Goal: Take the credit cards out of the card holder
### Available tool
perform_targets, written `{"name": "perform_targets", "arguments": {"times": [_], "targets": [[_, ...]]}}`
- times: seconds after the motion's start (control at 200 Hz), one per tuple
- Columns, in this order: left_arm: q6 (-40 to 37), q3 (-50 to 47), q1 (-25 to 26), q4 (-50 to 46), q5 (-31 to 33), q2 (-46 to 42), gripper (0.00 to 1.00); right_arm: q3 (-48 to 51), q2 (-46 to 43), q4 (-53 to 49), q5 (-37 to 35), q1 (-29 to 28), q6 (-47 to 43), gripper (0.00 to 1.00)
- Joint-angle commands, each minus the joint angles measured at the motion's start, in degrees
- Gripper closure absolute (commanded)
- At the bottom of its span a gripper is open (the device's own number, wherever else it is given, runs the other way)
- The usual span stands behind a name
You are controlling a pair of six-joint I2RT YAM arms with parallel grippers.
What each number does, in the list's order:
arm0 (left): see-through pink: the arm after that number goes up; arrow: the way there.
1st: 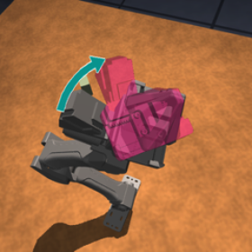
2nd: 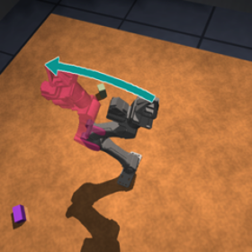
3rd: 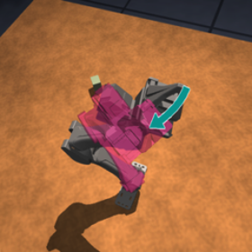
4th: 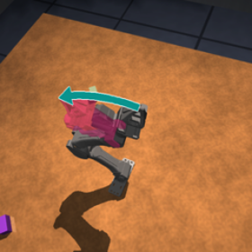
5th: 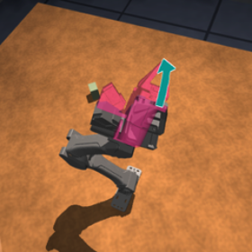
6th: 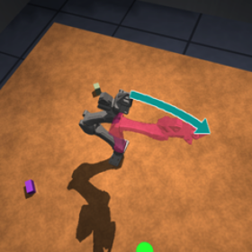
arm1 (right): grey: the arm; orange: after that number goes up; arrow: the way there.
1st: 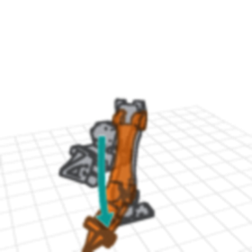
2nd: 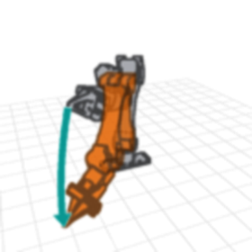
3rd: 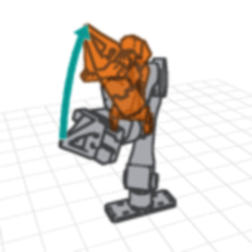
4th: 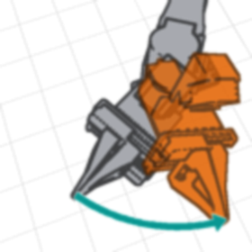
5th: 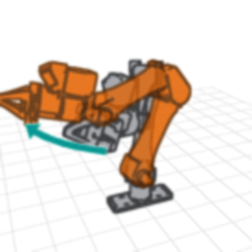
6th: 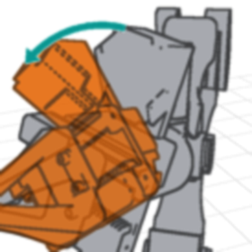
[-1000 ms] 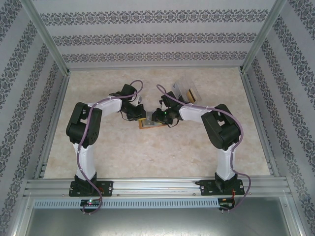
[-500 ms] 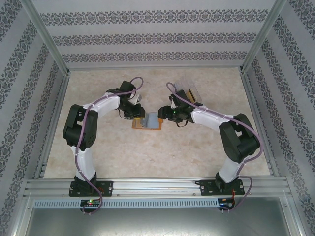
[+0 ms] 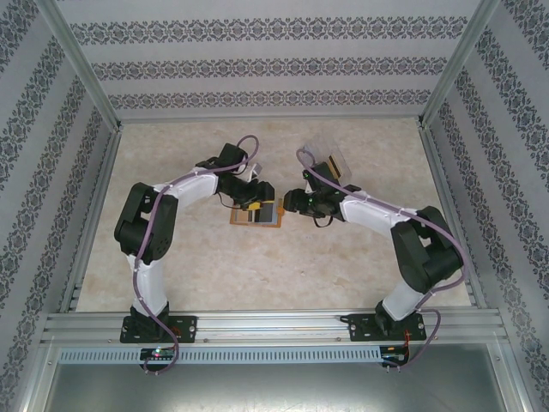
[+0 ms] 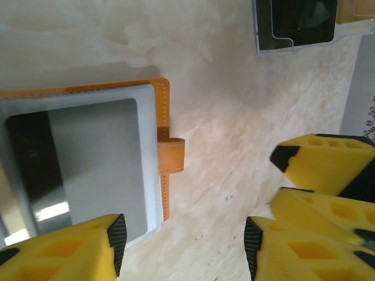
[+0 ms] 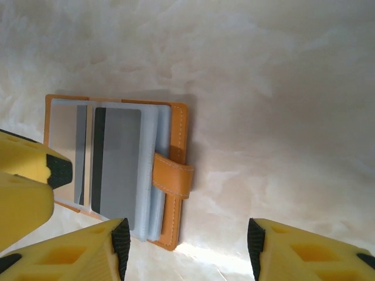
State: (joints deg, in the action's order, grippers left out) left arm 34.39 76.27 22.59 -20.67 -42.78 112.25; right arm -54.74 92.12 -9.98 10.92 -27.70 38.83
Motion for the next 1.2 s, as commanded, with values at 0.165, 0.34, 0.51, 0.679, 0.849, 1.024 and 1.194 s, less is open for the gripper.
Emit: {"name": "perform_targets", "arguments": {"times": [0.165,0.34,0.51,0.679,0.849,1.024,1.194], "targets": [[3.5,-1.9,-1.7,2.3,5.8,-3.2,0.33,-1.9,-0.3,-0.2,-1.4,-1.7,-0.7,0.48],[2.6,-4.7,-3.8,2.0,7.5,-5.1,0.23,-6.2,5.2,0.4,-0.4,-5.3,1.5,0.59],[2.8,-5.9,-4.1,2.4,7.4,-5.0,0.21,-10.7,11.4,1.2,1.4,-8.1,4.4,0.67],[4.4,-5.4,-4.2,3.3,5.1,-3.1,0.28,-12.3,14.6,1.6,1.7,-8.6,6.0,0.71],[5.0,-4.0,-4.2,3.4,3.3,-1.0,0.40,-13.0,16.8,0.7,2.8,-8.0,6.3,0.72],[5.5,-3.3,-4.2,2.8,2.9,0.5,0.51,-14.0,18.2,-1.0,2.9,-7.6,6.4,0.72],[5.2,-2.8,-4.2,2.0,3.1,2.1,0.57,-13.8,19.4,-2.4,2.4,-7.0,6.7,0.72]]}}
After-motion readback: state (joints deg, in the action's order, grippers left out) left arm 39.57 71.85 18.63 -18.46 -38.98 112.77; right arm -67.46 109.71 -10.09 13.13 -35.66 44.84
